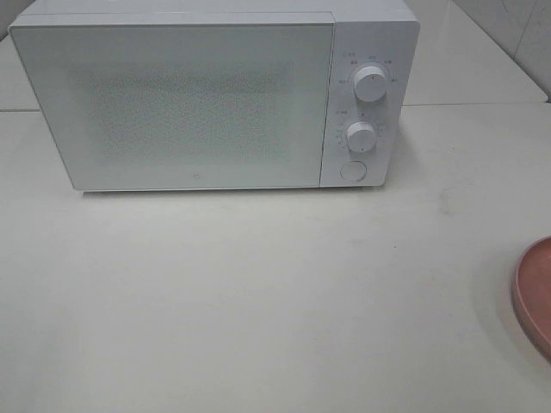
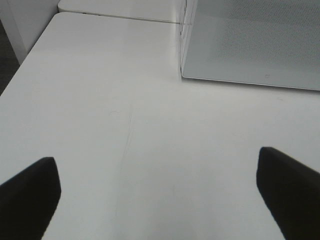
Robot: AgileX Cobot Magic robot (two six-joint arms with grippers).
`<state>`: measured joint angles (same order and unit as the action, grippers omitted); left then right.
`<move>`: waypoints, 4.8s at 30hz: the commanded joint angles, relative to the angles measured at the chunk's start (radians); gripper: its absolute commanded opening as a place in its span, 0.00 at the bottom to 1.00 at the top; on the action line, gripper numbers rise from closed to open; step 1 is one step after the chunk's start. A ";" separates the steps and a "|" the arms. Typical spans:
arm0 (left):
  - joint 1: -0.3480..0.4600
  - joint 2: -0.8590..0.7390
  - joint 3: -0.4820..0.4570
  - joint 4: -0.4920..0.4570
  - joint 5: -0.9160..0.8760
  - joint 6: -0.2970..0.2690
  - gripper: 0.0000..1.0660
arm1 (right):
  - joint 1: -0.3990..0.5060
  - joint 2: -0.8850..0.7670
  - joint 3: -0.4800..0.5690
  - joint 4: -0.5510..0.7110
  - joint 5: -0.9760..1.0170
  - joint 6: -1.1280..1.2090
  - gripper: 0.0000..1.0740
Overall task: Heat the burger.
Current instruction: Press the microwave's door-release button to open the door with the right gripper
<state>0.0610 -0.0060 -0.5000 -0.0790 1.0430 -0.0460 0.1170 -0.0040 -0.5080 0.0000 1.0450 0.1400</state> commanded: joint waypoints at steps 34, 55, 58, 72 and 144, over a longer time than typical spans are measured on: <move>-0.005 -0.024 0.001 0.004 -0.009 0.000 0.94 | -0.006 0.183 -0.057 0.010 -0.119 0.008 0.70; -0.005 -0.024 0.001 0.004 -0.009 0.000 0.94 | -0.006 0.553 -0.057 0.010 -0.471 0.008 0.70; -0.005 -0.024 0.001 0.004 -0.009 0.000 0.94 | -0.006 0.606 -0.057 0.010 -0.525 0.008 0.70; -0.005 -0.024 0.001 0.004 -0.009 0.000 0.94 | -0.006 0.852 -0.057 0.010 -0.764 0.008 0.70; -0.005 -0.024 0.001 0.004 -0.009 0.000 0.94 | 0.777 1.682 0.172 0.893 -2.224 -0.443 0.70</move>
<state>0.0610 -0.0060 -0.5000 -0.0790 1.0430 -0.0460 0.8880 1.6810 -0.3270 0.8950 -1.1630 -0.3010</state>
